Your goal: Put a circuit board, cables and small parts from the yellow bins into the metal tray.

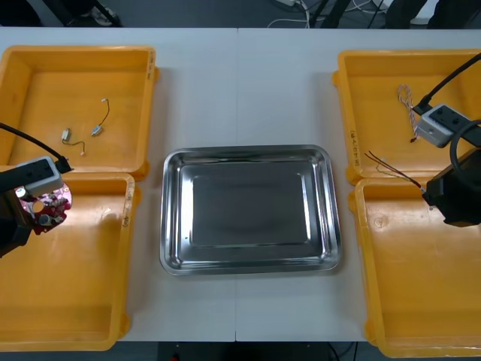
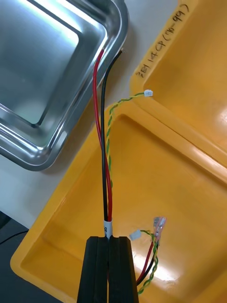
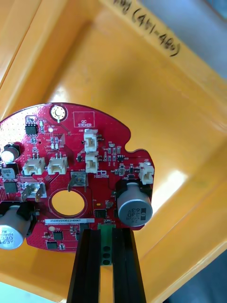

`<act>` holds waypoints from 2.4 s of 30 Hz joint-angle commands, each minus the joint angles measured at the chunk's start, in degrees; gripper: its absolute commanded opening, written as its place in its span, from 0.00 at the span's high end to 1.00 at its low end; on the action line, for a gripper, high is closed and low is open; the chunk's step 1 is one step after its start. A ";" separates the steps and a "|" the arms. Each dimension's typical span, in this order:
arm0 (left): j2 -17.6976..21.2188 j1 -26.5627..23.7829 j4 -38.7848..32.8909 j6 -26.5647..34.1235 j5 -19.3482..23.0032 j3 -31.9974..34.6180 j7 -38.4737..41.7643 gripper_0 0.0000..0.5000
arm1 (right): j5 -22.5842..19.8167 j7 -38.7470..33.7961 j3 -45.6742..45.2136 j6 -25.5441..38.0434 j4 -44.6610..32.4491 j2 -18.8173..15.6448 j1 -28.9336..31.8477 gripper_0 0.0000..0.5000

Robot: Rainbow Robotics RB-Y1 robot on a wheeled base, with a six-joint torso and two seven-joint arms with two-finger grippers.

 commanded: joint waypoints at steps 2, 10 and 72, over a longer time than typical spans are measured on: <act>-3.03 -5.40 -5.05 4.71 -1.68 -0.57 5.21 1.00 | 1.80 -1.67 4.35 0.24 -1.45 2.13 -4.56 1.00; -6.11 -9.01 -9.09 6.91 -5.64 -7.08 15.49 1.00 | 3.64 -2.55 7.96 0.24 -1.36 3.01 -7.46 1.00; -26.50 -32.74 9.54 -3.11 -29.19 -55.16 52.67 1.00 | 4.52 -0.79 10.86 0.24 -1.10 3.01 -8.51 1.00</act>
